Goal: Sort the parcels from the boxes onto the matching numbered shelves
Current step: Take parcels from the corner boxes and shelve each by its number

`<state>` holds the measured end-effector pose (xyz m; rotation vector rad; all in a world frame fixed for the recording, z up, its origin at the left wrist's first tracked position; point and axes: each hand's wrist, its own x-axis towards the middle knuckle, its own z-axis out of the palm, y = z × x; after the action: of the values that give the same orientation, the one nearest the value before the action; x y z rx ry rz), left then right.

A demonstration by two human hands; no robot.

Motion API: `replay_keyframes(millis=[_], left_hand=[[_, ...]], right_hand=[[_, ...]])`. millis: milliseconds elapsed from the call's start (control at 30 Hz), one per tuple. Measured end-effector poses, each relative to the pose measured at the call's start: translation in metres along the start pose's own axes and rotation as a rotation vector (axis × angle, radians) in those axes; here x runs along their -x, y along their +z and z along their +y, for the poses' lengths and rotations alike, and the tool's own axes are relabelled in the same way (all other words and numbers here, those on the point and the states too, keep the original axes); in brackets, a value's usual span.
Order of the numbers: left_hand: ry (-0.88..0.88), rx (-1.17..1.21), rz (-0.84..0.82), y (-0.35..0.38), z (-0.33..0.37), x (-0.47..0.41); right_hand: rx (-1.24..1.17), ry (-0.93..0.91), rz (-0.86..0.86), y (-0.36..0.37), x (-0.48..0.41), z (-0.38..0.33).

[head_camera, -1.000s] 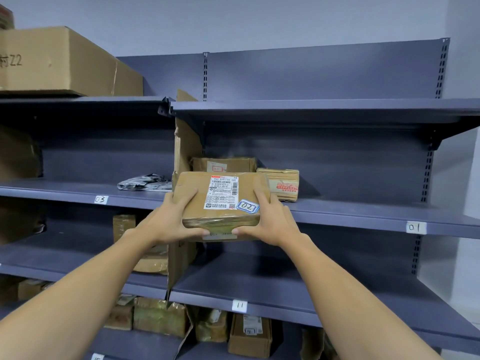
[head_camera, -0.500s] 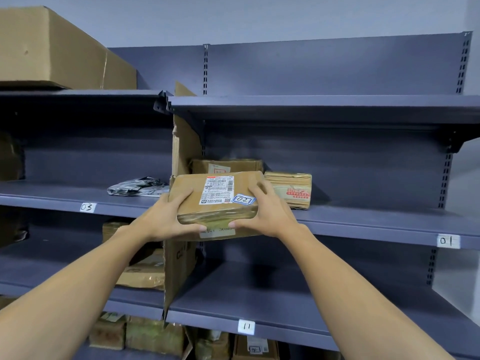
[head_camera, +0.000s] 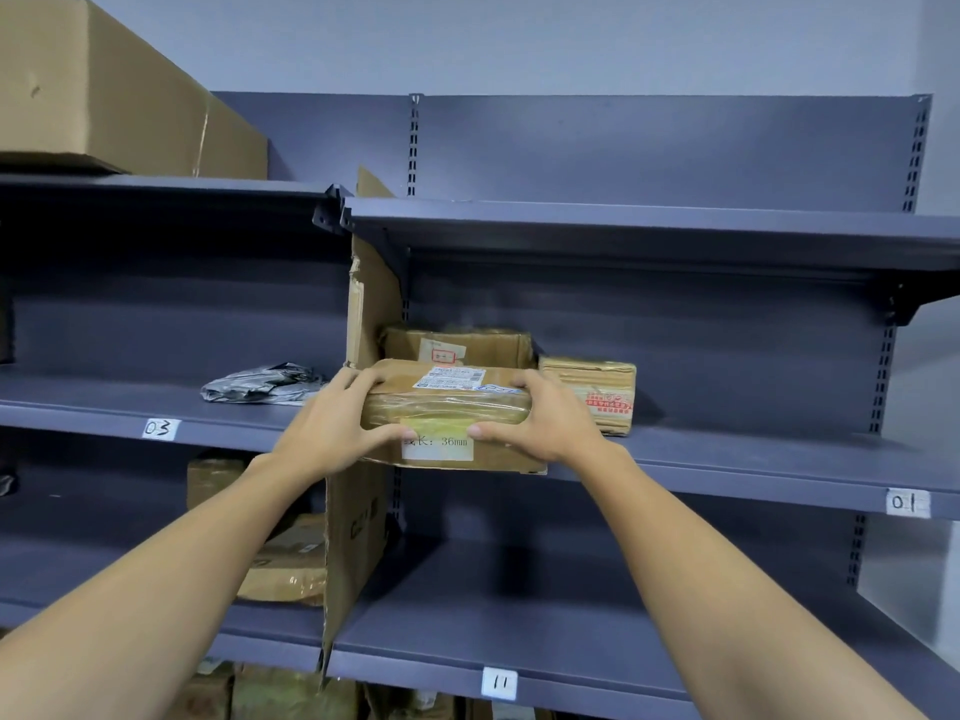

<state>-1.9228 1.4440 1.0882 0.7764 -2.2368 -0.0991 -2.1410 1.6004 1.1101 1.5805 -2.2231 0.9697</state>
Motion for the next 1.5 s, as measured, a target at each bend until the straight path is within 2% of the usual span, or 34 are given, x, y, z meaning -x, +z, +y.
replay_keyframes(millis=[333, 967, 1500], left_hand=[[-0.052, 0.102, -0.003, 0.013, -0.001, -0.010], [-0.066, 0.158, 0.038, 0.027, -0.002, -0.015], [-0.052, 0.191, 0.033, 0.027, 0.000, -0.005]], right_hand=[[-0.070, 0.059, 0.018, 0.007, -0.014, 0.005], [-0.203, 0.039, 0.050, 0.019, -0.019, 0.010], [-0.167, 0.011, 0.088, 0.020, -0.005, 0.006]])
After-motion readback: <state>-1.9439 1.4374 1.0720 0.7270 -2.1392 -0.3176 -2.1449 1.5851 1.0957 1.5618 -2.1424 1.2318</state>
